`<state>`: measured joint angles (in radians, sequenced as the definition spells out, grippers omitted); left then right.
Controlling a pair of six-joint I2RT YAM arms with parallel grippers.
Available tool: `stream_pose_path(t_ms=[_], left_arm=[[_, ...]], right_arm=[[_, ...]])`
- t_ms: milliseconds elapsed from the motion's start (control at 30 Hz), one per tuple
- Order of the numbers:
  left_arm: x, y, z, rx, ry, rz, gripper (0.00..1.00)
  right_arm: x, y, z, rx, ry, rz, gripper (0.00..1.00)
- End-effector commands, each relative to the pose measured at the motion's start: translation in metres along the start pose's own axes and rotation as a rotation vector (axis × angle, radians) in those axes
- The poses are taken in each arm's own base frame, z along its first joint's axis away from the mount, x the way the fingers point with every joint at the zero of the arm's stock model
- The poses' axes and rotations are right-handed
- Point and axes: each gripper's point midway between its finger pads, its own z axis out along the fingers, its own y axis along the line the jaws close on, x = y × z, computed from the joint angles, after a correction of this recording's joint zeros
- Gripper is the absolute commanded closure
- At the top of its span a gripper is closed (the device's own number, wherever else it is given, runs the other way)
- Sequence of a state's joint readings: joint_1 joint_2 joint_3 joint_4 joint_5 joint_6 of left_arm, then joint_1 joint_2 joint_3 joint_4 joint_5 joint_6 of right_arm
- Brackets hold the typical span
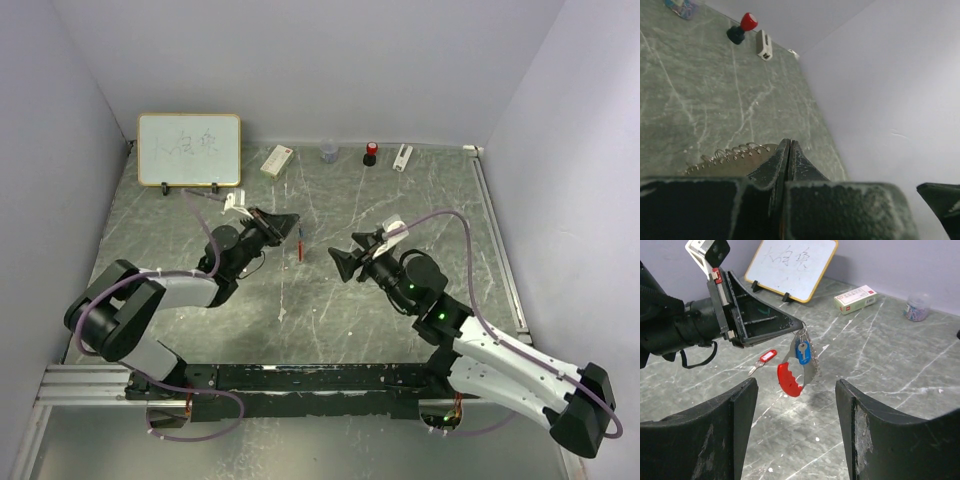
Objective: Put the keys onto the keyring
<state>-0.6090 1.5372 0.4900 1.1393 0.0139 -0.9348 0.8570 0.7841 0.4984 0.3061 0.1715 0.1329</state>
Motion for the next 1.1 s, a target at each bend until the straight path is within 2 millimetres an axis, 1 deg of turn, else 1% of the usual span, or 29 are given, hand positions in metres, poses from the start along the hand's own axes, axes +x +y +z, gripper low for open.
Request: stream_pose_path(t_ms=[0, 67, 133, 333, 533, 567, 700, 833, 900, 933, 1000, 1067], left_arm=[[-0.007, 0.015, 0.011, -0.095, 0.004, 0.088, 0.93], [0.0, 0.018, 0.016, -0.092, 0.025, 0.088, 0.93], [0.01, 0.024, 0.023, -0.097, 0.062, 0.085, 0.93], [0.033, 0.032, 0.042, -0.056, 0.126, 0.055, 0.93], [0.05, 0.042, 0.054, -0.026, 0.139, 0.05, 0.93], [0.055, 0.045, 0.056, -0.019, 0.148, 0.046, 0.93], [0.068, 0.038, 0.063, 0.074, 0.167, 0.015, 0.93], [0.076, 0.02, 0.069, 0.19, 0.19, -0.01, 0.92], [0.078, 0.013, 0.07, 0.222, 0.201, -0.011, 0.8], [0.078, 0.011, 0.069, 0.23, 0.203, -0.008, 0.72], [0.077, 0.008, 0.067, 0.23, 0.209, -0.003, 0.6], [0.077, 0.008, 0.066, 0.21, 0.224, 0.005, 0.51]], right_arm=[[0.003, -0.013, -0.009, 0.058, 0.005, -0.02, 0.36], [0.001, -0.014, -0.011, 0.062, -0.003, -0.019, 0.35], [0.001, -0.016, -0.013, 0.069, 0.0, -0.019, 0.35], [0.004, -0.018, -0.018, 0.08, 0.001, 0.007, 0.34], [0.006, -0.026, -0.027, 0.123, -0.022, 0.053, 0.29], [0.006, -0.027, -0.028, 0.129, -0.021, 0.051, 0.29], [0.008, -0.03, -0.029, 0.14, -0.007, 0.036, 0.28], [0.011, -0.031, -0.03, 0.149, 0.006, 0.027, 0.28], [0.012, -0.032, -0.03, 0.15, 0.007, 0.025, 0.28], [0.011, -0.032, -0.03, 0.149, 0.007, 0.025, 0.28], [0.012, -0.032, -0.029, 0.149, 0.011, 0.025, 0.28], [0.011, -0.031, -0.029, 0.148, 0.011, 0.025, 0.28]])
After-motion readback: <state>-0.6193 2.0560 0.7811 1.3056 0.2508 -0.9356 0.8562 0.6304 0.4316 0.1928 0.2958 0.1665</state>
